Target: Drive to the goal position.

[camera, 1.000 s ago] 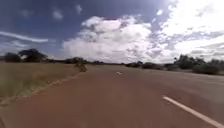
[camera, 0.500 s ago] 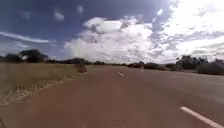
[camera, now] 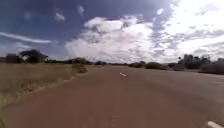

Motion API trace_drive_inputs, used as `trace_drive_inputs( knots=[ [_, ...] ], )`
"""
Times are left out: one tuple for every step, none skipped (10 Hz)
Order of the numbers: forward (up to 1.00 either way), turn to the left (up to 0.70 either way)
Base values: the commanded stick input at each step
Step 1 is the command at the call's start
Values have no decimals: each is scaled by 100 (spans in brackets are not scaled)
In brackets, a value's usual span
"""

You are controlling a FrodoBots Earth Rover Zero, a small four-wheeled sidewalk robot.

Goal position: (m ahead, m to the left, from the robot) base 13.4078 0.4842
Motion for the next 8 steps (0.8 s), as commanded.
trace_drive_inputs(
  knots=[
    [100, 0],
    [100, 0],
    [100, 0],
    [100, 0],
    [100, 0],
    [100, 0],
    [100, 0],
    [100, 0]
  ],
)
